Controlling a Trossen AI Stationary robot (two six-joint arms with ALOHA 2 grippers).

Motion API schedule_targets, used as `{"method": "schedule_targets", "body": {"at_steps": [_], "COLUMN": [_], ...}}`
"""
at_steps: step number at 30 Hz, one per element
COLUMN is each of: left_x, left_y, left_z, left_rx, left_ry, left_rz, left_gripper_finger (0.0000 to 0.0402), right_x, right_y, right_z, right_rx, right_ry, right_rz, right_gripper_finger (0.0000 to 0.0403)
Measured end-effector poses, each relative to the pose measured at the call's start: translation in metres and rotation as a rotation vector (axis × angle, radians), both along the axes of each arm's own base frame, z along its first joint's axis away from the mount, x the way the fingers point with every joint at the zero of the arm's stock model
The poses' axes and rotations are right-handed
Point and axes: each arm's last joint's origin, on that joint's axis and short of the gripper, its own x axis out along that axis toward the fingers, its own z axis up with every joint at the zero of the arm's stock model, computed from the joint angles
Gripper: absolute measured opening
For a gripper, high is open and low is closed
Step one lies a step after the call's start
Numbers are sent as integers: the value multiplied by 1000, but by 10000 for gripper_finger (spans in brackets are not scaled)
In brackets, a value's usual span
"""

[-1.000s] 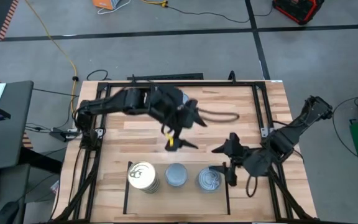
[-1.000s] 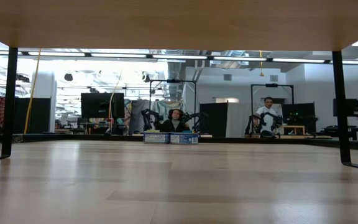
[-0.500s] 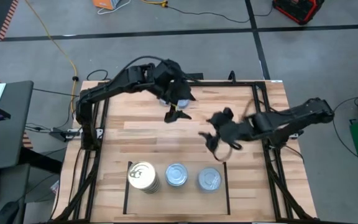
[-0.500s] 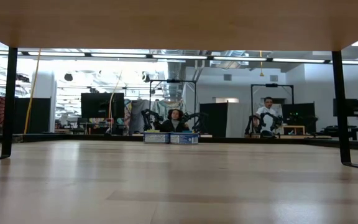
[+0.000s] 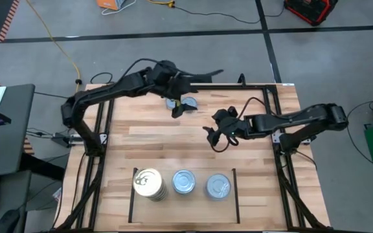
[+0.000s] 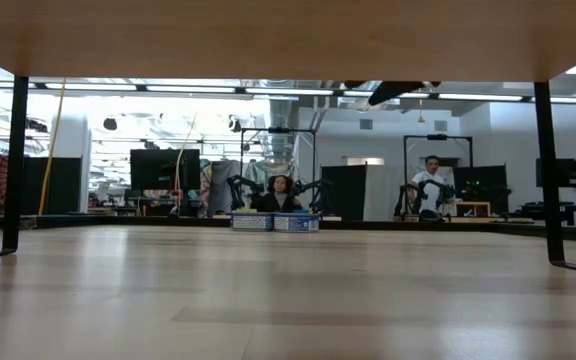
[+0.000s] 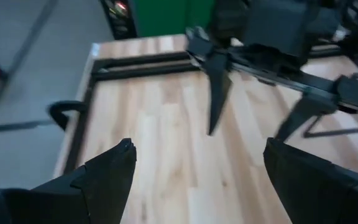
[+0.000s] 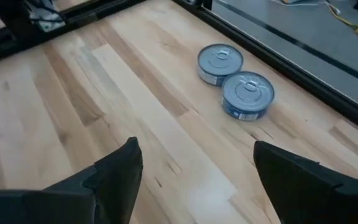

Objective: Stack canned seafood by type on shelf
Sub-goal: Put the left blue tuna can on the top of the left stacked tuna cans on the shelf

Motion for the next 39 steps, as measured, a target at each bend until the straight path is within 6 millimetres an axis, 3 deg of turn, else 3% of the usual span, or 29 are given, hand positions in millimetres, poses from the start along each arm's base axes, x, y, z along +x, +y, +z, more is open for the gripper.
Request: {"method": "schedule_targets", "body": {"at_steps": [9,17,21,30,39], "left_x": [-37,-59,-64,-68,-78], "left_y": [-7,-14,-15,-21,-26], "left_z": [-29,-56,-79,-123,-157], "left_rx": [120,70,39,23,56], "left_ry": [-155,-138,-128,-120,-10], "left_rz": [94,183,233,320,410], "left_gripper_finger": [335,335,335,335,335], "right_x": [1,9,14,41,53], "right_y": [-12,-17,-21,-41,-81], "right_z": [-26,-19,-24,-61,-109], "right_rx": [-94,-206,-267,-284,-170], "right_ry": [-65,-136,-100,-51,18], "right_rz": [41,168,192,251,276], "right_gripper_finger": [331,331,331,331,331]}}
